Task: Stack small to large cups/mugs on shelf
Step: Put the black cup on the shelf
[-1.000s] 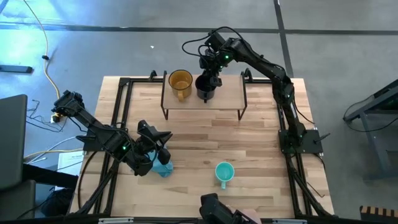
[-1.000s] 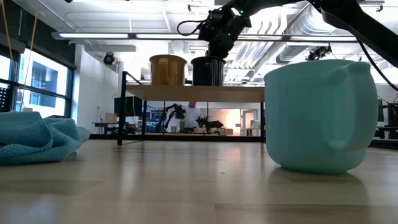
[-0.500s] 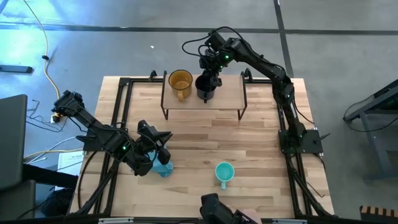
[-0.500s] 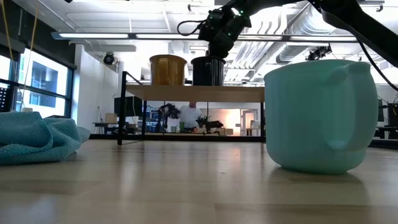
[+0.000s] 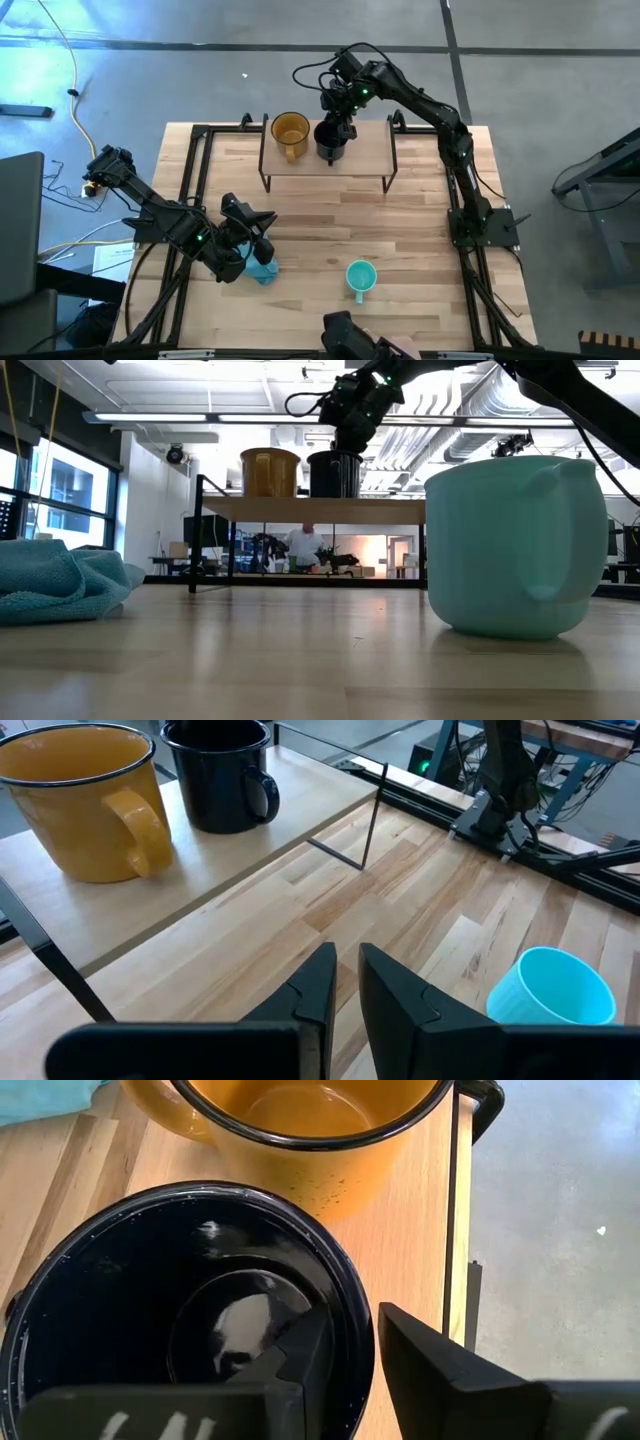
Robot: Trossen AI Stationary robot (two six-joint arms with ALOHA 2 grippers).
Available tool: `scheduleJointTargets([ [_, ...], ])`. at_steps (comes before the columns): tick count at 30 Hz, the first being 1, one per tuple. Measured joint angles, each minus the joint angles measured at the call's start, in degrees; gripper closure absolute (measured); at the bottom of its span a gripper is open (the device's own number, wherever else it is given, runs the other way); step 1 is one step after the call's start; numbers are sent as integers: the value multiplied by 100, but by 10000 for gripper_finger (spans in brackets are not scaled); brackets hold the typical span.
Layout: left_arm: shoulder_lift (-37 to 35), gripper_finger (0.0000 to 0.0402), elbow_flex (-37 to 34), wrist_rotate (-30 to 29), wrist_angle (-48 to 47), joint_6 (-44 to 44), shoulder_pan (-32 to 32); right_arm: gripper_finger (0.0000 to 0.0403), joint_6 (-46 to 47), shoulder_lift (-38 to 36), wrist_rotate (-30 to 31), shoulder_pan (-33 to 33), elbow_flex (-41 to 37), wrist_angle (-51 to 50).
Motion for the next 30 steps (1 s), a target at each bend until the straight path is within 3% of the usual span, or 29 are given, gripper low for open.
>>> scheduleJointTargets([
  [17, 0, 364, 0, 0, 4, -13, -1, 319, 107, -17, -185, 25, 15, -310],
  [30, 0, 364, 0, 101, 17, -22, -1, 319, -47, -17, 134, 74, 15, -262],
])
